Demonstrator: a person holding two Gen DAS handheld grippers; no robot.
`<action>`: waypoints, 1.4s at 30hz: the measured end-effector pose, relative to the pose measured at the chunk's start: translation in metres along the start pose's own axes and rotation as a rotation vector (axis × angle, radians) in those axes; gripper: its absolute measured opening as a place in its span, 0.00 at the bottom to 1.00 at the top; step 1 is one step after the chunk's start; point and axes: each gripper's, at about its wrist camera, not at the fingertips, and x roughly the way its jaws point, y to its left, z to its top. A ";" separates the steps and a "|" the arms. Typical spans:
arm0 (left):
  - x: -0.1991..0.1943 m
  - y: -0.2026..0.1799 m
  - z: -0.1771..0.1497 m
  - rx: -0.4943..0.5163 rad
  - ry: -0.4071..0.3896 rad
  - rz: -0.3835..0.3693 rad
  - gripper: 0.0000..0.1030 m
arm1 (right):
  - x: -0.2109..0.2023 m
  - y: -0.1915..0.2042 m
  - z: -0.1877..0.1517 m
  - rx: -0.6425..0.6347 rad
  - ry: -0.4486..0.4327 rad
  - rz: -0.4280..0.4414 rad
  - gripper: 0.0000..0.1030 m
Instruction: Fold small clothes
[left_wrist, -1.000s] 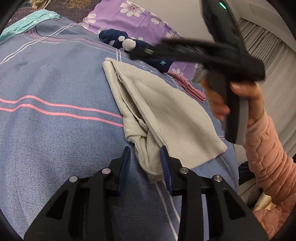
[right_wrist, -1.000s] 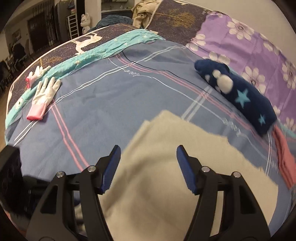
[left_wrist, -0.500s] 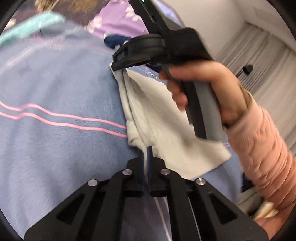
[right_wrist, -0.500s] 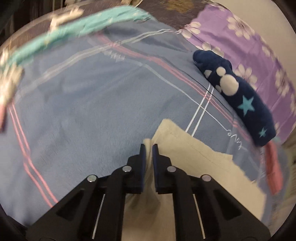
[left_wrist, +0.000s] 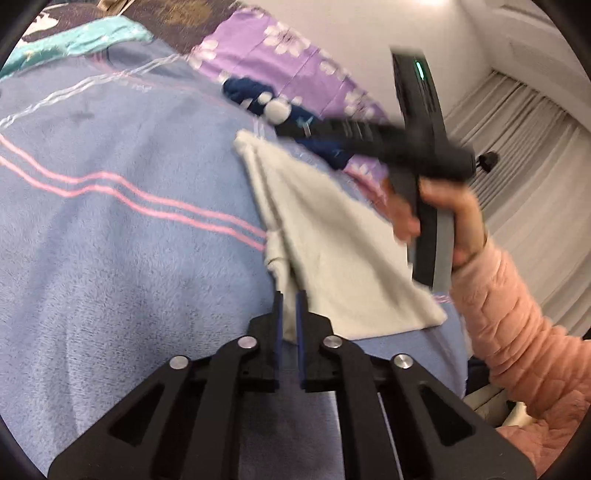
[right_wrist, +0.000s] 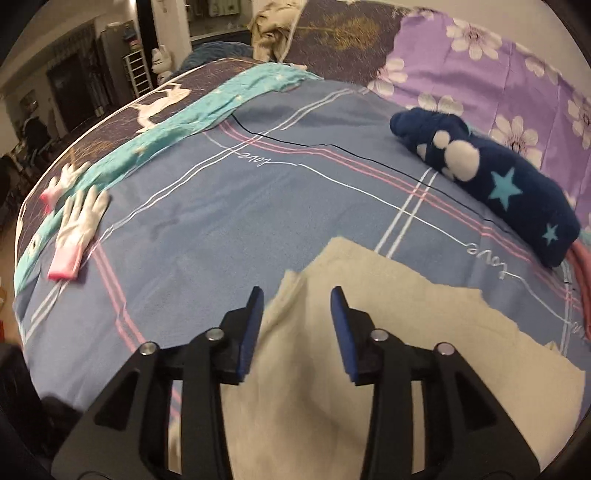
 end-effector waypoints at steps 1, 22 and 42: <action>-0.004 -0.003 -0.001 0.014 -0.013 -0.016 0.14 | -0.007 0.000 -0.010 -0.013 0.000 -0.002 0.45; -0.005 -0.013 -0.007 0.092 0.013 0.244 0.20 | -0.082 0.060 -0.163 -0.276 -0.144 -0.265 0.76; -0.017 0.008 -0.007 -0.001 -0.076 0.262 0.66 | -0.042 0.110 -0.174 -0.423 -0.082 -0.314 0.81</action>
